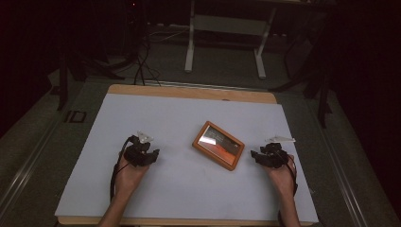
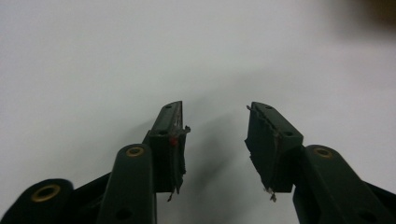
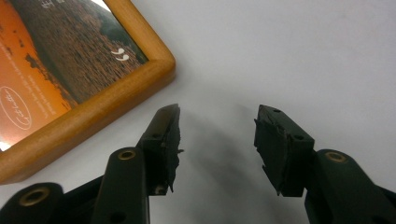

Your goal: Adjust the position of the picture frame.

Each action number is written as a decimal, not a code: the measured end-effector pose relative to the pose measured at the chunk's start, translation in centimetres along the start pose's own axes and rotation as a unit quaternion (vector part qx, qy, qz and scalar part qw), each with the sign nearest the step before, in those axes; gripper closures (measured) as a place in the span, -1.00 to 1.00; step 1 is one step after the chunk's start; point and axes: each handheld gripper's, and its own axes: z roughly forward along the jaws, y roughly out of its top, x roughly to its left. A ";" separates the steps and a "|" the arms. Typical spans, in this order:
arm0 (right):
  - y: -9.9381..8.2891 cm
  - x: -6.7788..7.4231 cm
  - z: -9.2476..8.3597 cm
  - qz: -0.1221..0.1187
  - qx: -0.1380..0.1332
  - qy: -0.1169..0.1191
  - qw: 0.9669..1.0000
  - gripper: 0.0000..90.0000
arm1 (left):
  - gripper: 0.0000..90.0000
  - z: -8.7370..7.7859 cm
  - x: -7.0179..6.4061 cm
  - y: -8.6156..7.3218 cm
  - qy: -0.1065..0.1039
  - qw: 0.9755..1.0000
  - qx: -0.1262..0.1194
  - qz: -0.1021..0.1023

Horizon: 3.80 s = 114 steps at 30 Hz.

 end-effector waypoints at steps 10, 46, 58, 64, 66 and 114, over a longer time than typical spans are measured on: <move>0.2 0.6 -0.2 -0.016 -0.009 0.015 1.000 0.17 | 0.30 -0.4 -0.8 0.0 -0.051 0.999 -0.011 -0.006; 6.5 2.8 4.2 -0.067 -0.010 0.091 0.993 0.14 | -0.14 2.4 -8.1 4.4 -0.140 0.989 -0.046 0.001; 6.5 2.8 5.1 -0.054 -0.008 0.115 0.992 0.20 | 0.01 3.8 -8.0 6.3 -0.116 0.992 -0.053 -0.020; 6.6 2.9 5.1 -0.048 -0.009 0.124 0.991 0.41 | 0.02 3.8 -8.1 6.3 -0.108 0.992 -0.059 -0.003; 6.6 2.8 5.1 -0.044 -0.008 0.121 0.992 0.47 | 0.02 3.8 -8.1 6.3 -0.105 0.993 -0.059 0.002; 5.0 5.0 6.1 0.007 0.026 0.261 0.965 -0.25 | -0.34 6.1 -10.5 4.3 -0.217 0.973 0.023 -0.080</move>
